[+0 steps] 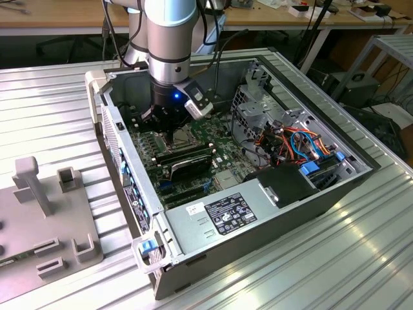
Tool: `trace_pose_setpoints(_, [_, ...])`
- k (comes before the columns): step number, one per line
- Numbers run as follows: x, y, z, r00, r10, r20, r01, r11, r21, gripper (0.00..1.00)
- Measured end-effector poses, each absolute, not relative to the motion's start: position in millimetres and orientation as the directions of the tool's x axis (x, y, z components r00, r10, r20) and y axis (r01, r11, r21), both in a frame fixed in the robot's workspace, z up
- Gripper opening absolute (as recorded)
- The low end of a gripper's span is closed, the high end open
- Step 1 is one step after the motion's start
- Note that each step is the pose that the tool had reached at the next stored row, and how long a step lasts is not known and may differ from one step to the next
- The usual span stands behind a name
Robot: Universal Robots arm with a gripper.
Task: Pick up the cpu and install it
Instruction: 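Close the cpu cover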
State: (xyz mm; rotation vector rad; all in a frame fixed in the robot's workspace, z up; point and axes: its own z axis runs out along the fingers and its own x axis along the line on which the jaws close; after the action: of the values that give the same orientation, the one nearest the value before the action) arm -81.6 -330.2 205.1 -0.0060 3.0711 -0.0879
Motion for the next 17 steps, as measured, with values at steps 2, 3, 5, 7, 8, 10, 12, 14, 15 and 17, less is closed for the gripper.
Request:
trace_pose_setpoints(2, [-81.6,-330.2,205.0,-0.998,-0.006,-0.069,-0.002,0.998,-0.057,0.11])
trace_pose_setpoints(3, [-81.6,-330.2,204.6,-0.998,-0.006,-0.069,-0.002,0.998,-0.057,0.11])
trace_pose_setpoints(5, [-81.6,-330.3,203.5,-0.998,-0.006,-0.069,-0.002,0.998,-0.057,0.11])
trace_pose_setpoints(7, [-81.6,-330.2,203.3,-0.998,-0.006,-0.069,-0.002,0.998,-0.057,0.11])
trace_pose_setpoints(8, [-81.6,-330.2,203.2,-0.998,-0.006,-0.069,-0.002,0.998,-0.057,0.11])
trace_pose_setpoints(10, [-81.6,-330.2,202.5,-0.998,-0.006,-0.069,-0.002,0.998,-0.057,0.11])
trace_pose_setpoints(12, [-81.6,-330.2,202.3,-0.998,-0.006,-0.069,-0.002,0.998,-0.057,0.11])
trace_pose_setpoints(14, [-81.6,-330.2,202.3,-0.998,-0.006,-0.069,-0.002,0.998,-0.057,0.11])
trace_pose_setpoints(15, [-81.5,-330.1,203.1,-0.998,-0.006,-0.070,-0.002,0.998,-0.057,0.11])
trace_pose_setpoints(17, [-81.3,-329.9,206.7,-0.997,-0.006,-0.071,-0.002,0.998,-0.055,0.11])
